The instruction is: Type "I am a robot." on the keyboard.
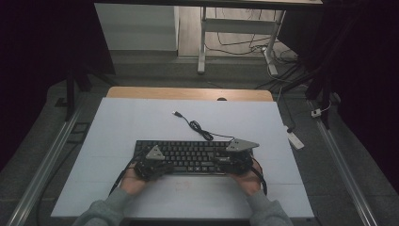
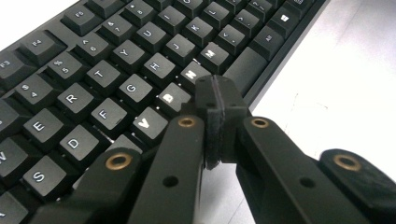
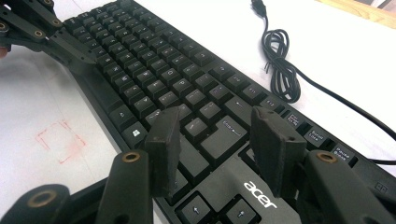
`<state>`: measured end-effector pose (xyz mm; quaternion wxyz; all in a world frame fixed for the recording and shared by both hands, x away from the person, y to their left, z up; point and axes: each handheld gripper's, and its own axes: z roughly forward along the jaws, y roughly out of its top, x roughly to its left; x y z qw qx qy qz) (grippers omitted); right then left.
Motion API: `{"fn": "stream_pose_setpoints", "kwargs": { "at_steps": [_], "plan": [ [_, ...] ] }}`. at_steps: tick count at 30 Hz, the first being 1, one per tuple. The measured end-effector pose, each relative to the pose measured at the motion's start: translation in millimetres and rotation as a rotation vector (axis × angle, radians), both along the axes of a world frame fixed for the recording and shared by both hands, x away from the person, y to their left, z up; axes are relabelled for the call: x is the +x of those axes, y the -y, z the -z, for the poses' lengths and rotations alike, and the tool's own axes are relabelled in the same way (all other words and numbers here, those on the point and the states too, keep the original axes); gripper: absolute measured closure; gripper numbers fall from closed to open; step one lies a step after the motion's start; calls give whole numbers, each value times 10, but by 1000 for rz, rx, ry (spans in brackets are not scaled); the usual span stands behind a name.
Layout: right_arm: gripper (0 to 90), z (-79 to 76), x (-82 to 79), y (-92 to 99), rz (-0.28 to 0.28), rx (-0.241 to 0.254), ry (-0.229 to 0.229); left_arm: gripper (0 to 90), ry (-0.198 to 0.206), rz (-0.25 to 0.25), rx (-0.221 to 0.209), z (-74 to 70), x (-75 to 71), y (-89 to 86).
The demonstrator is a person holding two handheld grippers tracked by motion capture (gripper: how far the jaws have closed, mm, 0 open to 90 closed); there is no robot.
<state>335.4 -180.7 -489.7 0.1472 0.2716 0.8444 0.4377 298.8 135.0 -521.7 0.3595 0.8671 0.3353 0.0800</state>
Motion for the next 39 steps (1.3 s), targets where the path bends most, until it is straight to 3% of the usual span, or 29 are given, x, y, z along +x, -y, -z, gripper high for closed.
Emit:
{"fn": "stream_pose_setpoints", "kwargs": {
  "at_steps": [3,7,11,17,20,26,30,39],
  "plan": [
    [530,0,-2,-1,0,-4,-2,890,-9,5,0,25,-3,14],
    [530,0,-4,-6,-4,-3,2,890,22,-3,10,-5,-22,21],
    [530,-5,-2,4,2,4,4,888,49,-13,-51,-87,-41,-22],
    [530,-11,-6,5,2,3,5,727,63,-4,-112,-183,-62,-109],
    [530,-13,-6,5,3,3,6,627,66,-29,-130,-228,-54,-175],
    [530,-9,-3,6,3,2,4,467,28,-107,-145,-279,-2,-298],
    [530,-7,-4,4,3,3,4,412,19,-143,-147,-287,25,-367],
    [530,-6,-1,7,4,-1,3,386,27,-179,-145,-297,49,-440]
  ]
}}
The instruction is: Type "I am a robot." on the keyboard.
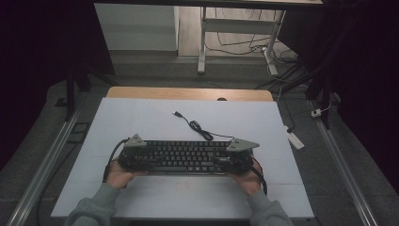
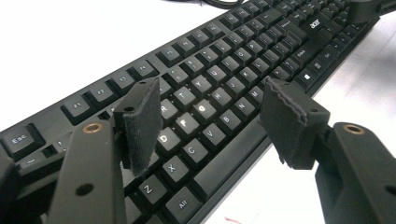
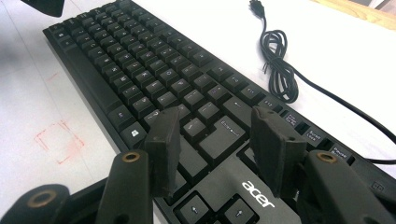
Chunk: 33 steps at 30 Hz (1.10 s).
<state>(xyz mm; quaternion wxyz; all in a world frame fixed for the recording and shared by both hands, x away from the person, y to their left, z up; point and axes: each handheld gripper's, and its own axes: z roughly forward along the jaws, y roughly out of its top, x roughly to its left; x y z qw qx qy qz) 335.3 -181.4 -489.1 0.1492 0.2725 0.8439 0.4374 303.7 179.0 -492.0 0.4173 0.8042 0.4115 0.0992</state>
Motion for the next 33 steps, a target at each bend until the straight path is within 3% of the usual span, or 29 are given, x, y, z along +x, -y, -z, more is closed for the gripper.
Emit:
{"fn": "stream_pose_setpoints", "kwargs": {
  "at_steps": [15,28,33],
  "plan": [
    [530,5,2,-3,1,-3,0,536,6,-18,-2,27,36,-22],
    [529,14,3,-9,1,-9,-2,878,29,-29,49,91,114,39],
    [529,23,3,-14,0,-7,-3,889,37,-34,84,139,158,87]
  ]
}}
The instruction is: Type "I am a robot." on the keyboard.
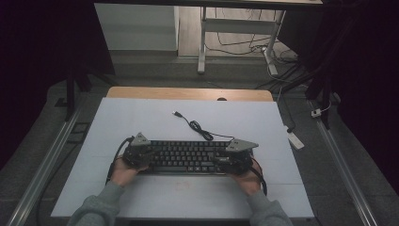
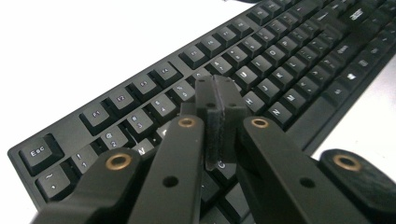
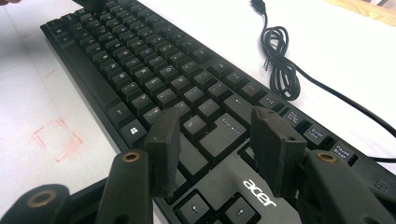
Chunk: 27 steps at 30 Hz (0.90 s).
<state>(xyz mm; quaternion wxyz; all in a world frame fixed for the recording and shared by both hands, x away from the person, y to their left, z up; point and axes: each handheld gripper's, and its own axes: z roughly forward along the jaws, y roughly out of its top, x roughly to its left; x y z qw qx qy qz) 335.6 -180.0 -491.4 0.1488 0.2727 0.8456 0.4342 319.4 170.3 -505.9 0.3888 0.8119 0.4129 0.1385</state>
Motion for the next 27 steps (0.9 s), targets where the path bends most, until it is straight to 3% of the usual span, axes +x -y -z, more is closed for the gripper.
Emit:
{"fn": "stream_pose_setpoints", "kwargs": {
  "at_steps": [11,27],
  "plan": [
    [530,0,-2,-4,1,-5,-1,889,-15,-37,24,100,93,52],
    [530,9,0,-8,0,-8,-1,889,-25,-40,60,173,142,109]
  ]
}}
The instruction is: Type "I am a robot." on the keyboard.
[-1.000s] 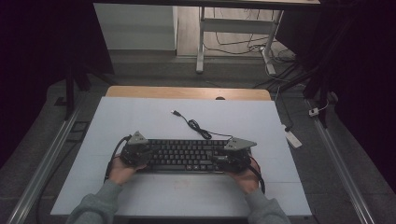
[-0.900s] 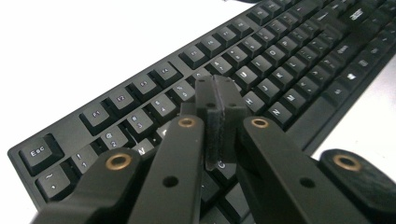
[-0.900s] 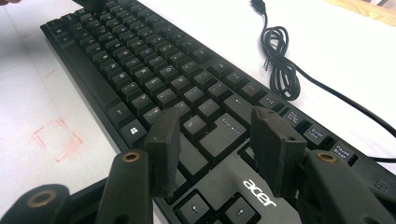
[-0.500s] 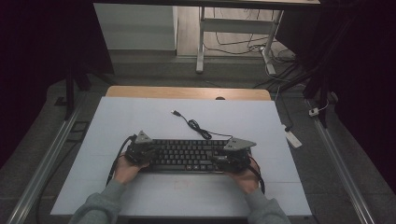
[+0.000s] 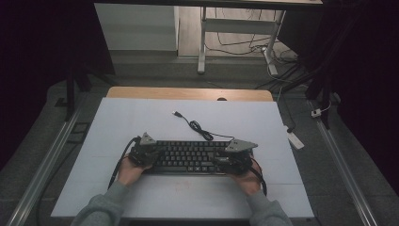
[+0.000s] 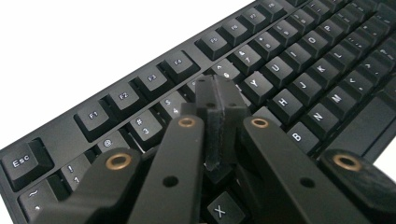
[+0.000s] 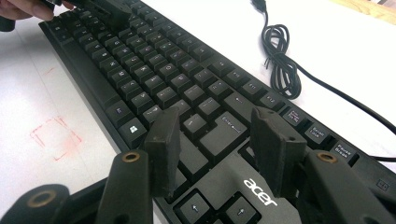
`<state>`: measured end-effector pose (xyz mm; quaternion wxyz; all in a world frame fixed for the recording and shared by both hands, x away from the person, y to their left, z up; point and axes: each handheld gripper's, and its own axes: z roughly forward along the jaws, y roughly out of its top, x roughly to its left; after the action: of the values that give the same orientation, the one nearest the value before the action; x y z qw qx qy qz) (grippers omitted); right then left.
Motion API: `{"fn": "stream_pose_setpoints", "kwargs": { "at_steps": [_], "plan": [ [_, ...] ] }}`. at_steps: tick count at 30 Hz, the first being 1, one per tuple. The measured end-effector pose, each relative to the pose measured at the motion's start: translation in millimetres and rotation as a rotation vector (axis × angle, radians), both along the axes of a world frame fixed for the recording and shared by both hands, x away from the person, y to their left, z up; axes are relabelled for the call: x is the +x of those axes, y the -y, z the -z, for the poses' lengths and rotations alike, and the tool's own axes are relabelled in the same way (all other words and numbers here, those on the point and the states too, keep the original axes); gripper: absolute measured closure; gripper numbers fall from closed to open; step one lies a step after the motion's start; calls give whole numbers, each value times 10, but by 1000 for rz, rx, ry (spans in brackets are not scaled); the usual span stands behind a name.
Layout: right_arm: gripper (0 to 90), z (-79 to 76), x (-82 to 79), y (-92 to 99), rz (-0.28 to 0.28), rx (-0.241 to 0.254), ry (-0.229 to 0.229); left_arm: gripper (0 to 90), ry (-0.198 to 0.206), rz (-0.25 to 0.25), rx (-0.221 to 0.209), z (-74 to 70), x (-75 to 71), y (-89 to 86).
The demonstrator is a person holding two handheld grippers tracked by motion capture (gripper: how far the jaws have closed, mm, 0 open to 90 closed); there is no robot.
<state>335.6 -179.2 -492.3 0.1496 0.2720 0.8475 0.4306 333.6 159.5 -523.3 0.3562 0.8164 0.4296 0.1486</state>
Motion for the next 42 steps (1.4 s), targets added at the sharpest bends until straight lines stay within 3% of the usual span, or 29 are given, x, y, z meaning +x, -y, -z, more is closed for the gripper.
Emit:
{"fn": "stream_pose_setpoints", "kwargs": {
  "at_steps": [15,21,27,31,36,42],
  "plan": [
    [529,-5,-3,0,1,2,1,890,4,2,8,16,-6,14],
    [530,-15,-4,10,3,-1,4,874,26,14,-44,-61,-51,-37],
    [530,-15,-7,8,1,3,7,729,40,32,-105,-158,-118,-108],
    [530,-15,-10,3,0,1,6,601,26,46,-134,-202,-156,-151],
    [530,-11,-11,-2,-5,4,5,444,1,69,-141,-232,-201,-168],
    [529,-13,-14,-3,-6,0,6,378,-2,76,-143,-263,-250,-192]
  ]
}}
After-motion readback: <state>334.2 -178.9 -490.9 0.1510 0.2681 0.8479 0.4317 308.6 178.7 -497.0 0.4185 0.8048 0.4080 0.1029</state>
